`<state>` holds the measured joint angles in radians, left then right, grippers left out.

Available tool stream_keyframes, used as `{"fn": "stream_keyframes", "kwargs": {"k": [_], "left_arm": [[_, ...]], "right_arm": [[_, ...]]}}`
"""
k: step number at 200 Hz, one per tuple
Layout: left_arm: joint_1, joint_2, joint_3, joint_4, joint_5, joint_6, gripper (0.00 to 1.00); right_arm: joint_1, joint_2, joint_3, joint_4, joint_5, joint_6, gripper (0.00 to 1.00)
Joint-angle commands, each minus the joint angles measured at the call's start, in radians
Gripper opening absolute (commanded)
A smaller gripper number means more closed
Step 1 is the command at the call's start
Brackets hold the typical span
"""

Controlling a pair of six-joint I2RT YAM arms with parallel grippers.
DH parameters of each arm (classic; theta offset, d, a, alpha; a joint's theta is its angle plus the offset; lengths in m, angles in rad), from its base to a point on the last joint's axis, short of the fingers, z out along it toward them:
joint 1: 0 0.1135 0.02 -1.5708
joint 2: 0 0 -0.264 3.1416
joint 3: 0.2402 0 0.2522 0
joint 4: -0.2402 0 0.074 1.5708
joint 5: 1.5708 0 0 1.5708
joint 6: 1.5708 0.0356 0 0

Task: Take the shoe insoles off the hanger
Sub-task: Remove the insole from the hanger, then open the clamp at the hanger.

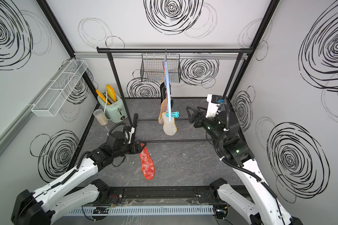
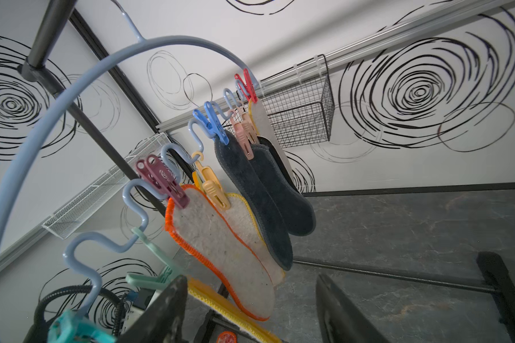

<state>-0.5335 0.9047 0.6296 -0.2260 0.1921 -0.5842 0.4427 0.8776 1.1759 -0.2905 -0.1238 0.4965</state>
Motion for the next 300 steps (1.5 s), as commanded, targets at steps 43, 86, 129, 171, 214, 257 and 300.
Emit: {"fn": "stream_keyframes", "kwargs": {"k": [43, 86, 129, 171, 214, 257, 300], "left_arm": [[-0.033, -0.019, 0.063, 0.516, 0.231, 0.148, 0.71], [-0.063, 0.086, 0.092, 0.682, 0.294, 0.232, 0.72], [-0.066, 0.203, 0.104, 0.779, 0.326, 0.351, 0.79], [-0.059, 0.294, 0.156, 0.807, 0.378, 0.455, 0.79], [-0.023, 0.371, 0.198, 0.852, 0.439, 0.493, 0.78], [-0.008, 0.407, 0.221, 0.86, 0.494, 0.518, 0.77], [0.011, 0.44, 0.235, 0.875, 0.528, 0.518, 0.76]], "right_arm": [[-0.028, 0.09, 0.112, 0.08, -0.336, -0.084, 0.71], [-0.039, 0.115, 0.106, 0.122, -0.38, -0.11, 0.72], [-0.046, 0.023, -0.077, 0.286, -0.437, -0.333, 0.76], [-0.049, -0.004, -0.171, 0.336, -0.464, -0.559, 0.76], [-0.071, 0.07, -0.152, 0.326, -0.596, -0.764, 0.78], [-0.139, 0.211, -0.061, 0.431, -0.892, -0.737, 0.73], [-0.129, 0.272, -0.067, 0.483, -1.006, -0.768, 0.69]]}}
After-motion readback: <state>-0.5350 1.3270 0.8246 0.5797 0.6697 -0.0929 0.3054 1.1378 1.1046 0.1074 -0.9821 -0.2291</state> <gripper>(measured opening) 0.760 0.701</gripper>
